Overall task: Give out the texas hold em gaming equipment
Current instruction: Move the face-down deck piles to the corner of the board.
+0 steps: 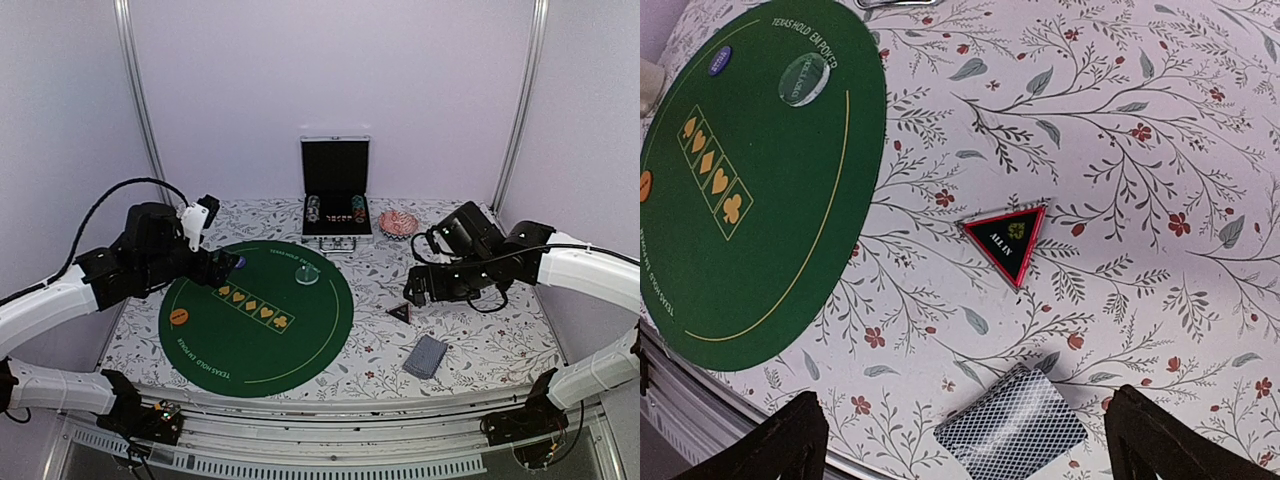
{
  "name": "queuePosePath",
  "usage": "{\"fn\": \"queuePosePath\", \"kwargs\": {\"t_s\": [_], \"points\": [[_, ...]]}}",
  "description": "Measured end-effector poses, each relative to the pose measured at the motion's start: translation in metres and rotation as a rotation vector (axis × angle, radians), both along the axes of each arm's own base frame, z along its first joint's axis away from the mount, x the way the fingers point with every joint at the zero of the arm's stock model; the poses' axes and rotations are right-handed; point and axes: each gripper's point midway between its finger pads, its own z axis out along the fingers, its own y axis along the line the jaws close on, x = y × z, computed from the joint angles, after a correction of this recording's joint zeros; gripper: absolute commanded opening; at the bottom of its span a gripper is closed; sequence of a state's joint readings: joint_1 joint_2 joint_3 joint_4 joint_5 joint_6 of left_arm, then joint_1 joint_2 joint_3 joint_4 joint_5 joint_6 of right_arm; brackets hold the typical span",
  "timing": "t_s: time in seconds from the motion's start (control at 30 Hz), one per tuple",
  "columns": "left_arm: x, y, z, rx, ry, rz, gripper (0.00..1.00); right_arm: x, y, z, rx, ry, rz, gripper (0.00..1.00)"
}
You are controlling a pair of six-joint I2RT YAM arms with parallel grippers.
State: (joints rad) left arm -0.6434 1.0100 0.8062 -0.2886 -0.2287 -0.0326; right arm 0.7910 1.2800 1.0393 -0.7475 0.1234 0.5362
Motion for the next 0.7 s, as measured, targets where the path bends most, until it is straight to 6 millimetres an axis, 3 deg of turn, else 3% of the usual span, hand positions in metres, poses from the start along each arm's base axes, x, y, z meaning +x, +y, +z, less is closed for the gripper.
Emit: {"fn": "queuePosePath", "kwargs": {"t_s": [0.2,0.5,0.7], "points": [[-0.004,-0.004,-0.027,0.058,0.039,-0.053,0.98,-0.004,-0.006,-0.009,-0.002,0.038,-0.042,0.99],[-0.013,-0.014,-0.028,0.017,0.036,-0.122,0.98,-0.049,-0.032,-0.083,-0.068,0.289,-0.195,0.99],[-0.013,-0.019,-0.035,0.019,0.058,-0.140,0.98,-0.074,-0.016,-0.105,-0.020,0.367,-0.228,0.99]]}}
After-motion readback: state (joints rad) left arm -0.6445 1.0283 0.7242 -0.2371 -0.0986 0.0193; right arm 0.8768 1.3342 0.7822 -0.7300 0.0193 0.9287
